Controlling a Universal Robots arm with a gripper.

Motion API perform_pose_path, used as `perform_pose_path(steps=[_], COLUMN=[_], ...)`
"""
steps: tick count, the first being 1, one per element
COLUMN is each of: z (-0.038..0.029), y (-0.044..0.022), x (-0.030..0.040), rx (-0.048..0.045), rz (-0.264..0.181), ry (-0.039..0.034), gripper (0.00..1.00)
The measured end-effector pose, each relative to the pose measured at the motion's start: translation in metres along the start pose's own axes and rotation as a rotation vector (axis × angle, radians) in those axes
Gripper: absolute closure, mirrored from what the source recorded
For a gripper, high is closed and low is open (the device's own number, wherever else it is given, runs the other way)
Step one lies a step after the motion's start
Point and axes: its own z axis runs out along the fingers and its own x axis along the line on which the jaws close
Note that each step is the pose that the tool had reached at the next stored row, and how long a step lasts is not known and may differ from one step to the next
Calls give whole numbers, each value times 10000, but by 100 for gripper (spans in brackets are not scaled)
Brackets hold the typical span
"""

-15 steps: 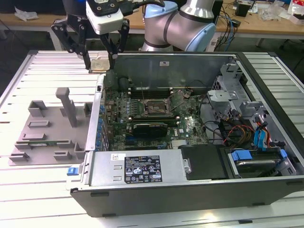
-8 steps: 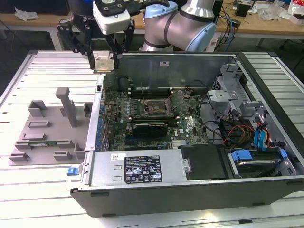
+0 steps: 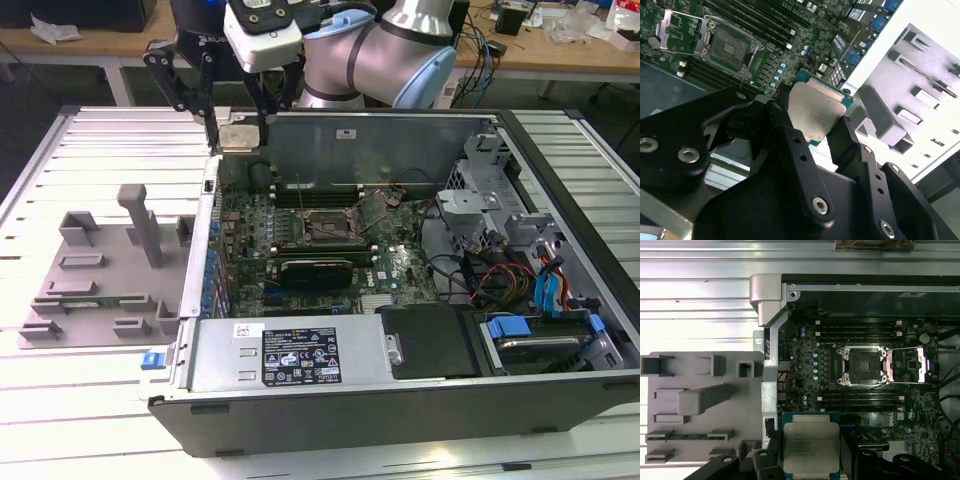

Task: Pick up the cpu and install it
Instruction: 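Pick up the cpu and move it towards the insertion slot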

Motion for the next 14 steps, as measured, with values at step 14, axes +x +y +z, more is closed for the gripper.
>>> perform_pose_path(steps=[14], z=[10], y=[6], x=[-417], rx=[0], rz=[1], ry=[0], gripper=[45])
